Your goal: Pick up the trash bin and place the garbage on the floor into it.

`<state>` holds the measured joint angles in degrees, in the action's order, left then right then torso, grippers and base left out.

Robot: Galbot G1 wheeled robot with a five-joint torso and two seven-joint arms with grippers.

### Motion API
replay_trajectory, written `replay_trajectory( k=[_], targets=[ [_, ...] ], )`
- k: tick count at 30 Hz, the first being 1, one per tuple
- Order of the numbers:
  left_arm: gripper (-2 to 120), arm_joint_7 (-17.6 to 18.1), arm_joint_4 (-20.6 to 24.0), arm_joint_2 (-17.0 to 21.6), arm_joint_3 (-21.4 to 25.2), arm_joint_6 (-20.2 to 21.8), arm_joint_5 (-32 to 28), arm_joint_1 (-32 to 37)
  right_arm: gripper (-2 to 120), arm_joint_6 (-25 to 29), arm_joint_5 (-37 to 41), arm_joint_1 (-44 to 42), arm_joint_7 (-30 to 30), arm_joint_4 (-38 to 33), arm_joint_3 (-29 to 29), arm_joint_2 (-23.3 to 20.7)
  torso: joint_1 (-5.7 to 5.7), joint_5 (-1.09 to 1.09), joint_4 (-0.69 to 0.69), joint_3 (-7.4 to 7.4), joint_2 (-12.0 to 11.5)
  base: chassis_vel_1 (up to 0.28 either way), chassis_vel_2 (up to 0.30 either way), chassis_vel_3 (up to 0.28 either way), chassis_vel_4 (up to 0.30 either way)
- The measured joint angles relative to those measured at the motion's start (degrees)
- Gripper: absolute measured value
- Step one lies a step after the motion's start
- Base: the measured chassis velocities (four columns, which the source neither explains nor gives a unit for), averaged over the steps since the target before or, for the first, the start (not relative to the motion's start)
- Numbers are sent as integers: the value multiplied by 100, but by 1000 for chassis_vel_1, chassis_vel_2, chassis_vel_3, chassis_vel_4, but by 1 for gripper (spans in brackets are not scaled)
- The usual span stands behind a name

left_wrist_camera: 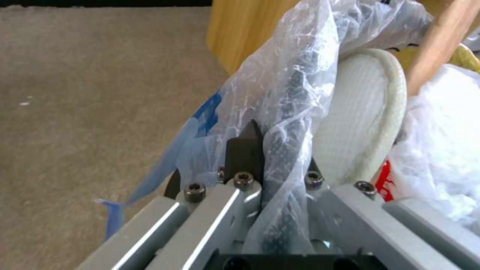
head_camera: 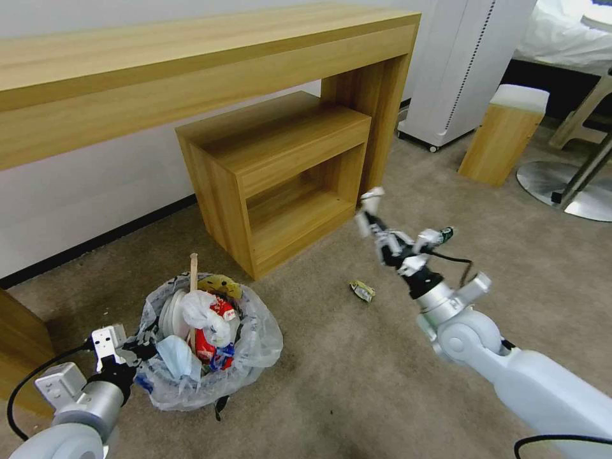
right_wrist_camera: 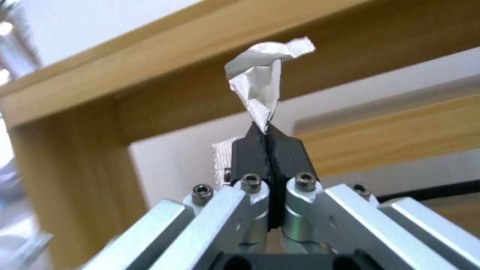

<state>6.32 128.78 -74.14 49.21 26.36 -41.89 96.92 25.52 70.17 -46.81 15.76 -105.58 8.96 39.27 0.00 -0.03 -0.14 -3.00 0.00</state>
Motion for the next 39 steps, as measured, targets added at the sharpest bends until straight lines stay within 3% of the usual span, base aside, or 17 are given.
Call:
replay_trajectory(
  k=[3,5,7,10,11,14,25,36,39],
  targets=[
    [1,11,-2,25,-47,45,1,-52,0,-44,39,179,184,-75,227,-131,0,5,2,1,0,0,0,0,0],
    [1,54,-71,141,-188,142,-24,-215,0,-147,22,336,437,-281,565,-494,0,1,-9,1,0,0,0,0,0],
    [1,54,-86,171,-220,159,-27,-226,0,-201,-2,564,610,-339,910,-663,0,3,-9,1,0,0,0,0,0],
    [1,51,58,173,-228,213,-41,-172,0,-253,-15,1629,864,-346,2344,-772,0,3,1,1,0,0,0,0,0],
    [1,51,58,173,-228,213,-41,-172,0,-253,-15,1629,864,-346,2344,-772,0,3,1,1,0,0,0,0,0],
    [1,48,203,145,-226,231,-50,-75,0,-277,65,2257,610,-109,3187,-311,0,3,-3,1,0,0,0,0,0],
    [1,48,328,151,-169,241,-83,-6,0,-368,315,3217,-65,597,4433,816,0,1,-2,1,1,0,0,0,0],
    [1,51,290,120,-167,245,-107,-73,0,-462,456,3423,-502,714,5054,1197,0,2,-2,1,1,0,0,0,0],
    [1,51,275,131,-160,244,-119,-77,6,-481,491,3419,-540,717,5075,1211,0,2,-2,1,1,0,0,0,0]
  ],
)
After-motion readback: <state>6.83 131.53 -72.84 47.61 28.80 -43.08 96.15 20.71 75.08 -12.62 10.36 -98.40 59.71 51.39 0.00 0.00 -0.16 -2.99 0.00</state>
